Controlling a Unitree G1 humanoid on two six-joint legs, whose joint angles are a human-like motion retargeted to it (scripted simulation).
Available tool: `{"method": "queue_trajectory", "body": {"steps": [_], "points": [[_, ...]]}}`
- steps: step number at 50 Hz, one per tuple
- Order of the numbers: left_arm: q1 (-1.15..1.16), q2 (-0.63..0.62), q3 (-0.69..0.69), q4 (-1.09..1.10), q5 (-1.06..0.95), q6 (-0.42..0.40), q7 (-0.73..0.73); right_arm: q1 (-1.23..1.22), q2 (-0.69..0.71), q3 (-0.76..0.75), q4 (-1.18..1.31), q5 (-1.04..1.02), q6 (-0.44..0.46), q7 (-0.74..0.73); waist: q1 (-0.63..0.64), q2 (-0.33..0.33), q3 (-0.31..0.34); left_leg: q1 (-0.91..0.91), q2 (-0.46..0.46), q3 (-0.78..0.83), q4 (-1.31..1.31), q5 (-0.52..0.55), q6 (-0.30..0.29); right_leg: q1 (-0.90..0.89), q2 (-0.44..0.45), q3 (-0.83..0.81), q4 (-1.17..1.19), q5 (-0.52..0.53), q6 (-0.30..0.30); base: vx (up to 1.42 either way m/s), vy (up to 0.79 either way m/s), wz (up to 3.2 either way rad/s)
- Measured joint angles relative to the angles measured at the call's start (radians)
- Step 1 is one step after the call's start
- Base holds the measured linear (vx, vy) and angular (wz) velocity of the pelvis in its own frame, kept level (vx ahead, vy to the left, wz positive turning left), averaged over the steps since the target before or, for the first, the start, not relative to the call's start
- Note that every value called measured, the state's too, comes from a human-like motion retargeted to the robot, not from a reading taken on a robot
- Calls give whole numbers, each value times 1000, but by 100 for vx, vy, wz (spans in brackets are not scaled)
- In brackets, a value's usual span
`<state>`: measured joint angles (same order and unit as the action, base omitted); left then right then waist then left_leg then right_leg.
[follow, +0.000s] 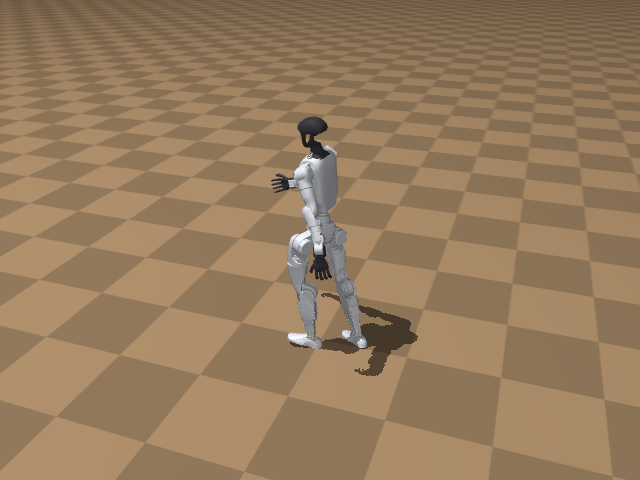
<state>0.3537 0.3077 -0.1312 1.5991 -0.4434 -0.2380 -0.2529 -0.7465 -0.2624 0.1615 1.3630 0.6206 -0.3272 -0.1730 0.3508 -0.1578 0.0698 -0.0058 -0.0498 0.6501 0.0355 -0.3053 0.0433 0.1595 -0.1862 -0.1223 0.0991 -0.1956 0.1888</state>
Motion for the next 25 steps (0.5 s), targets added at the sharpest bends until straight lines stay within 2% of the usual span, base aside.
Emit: {"method": "queue_trajectory", "body": {"steps": [2,5,6,8,10,12,15,20,25], "points": [[-121,-45,18,12,-17,14,27,77,19,-24,11,-107,46,14,-47,47,-2,56,15,-21,-115,107,-68,21,44,-31,31,2,-21,33,15,97],[-340,-97,7,31,47,18,63,239,38,-30,64,-209,87,57,-148,111,5,106,57,-131,-123,136,-149,34,86,-106,159,56,-80,33,16,167],[-421,-107,-5,24,86,14,68,302,41,-26,92,-234,93,83,-181,138,7,122,79,-167,-123,134,-164,-7,94,-129,289,73,-112,31,15,192],[-595,-118,-25,-4,179,14,73,424,48,-20,151,-294,115,138,-232,167,-13,116,106,-227,-123,126,-180,-175,73,-154,637,82,-166,26,11,168],[-775,-111,-36,-57,246,26,84,536,59,-26,202,-343,154,177,-272,169,-25,104,109,-277,-123,113,-187,-356,24,-154,968,60,-200,28,5,146],[-949,-94,-42,-117,276,41,101,641,71,-47,232,-353,190,203,-321,162,-9,123,100,-334,-123,98,-186,-465,-18,-141,1190,-3,-221,33,2,151],[-1164,-64,-64,-200,274,42,134,795,85,-73,245,-308,210,229,-398,168,8,159,103,-410,-123,83,-174,-581,-27,-109,1382,-79,-239,34,-1,132],[-1413,-2,-127,-299,202,33,197,981,92,-52,233,-205,211,264,-477,188,12,200,125,-470,-123,59,-133,-726,-38,-102,1446,-172,-285,35,-6,63],[-1517,33,-158,-352,214,18,168,1053,96,-16,255,-211,220,338,-502,197,-4,239,135,-488,-123,39,-125,-741,-54,-155,1217,-211,-273,39,-10,20]]}}
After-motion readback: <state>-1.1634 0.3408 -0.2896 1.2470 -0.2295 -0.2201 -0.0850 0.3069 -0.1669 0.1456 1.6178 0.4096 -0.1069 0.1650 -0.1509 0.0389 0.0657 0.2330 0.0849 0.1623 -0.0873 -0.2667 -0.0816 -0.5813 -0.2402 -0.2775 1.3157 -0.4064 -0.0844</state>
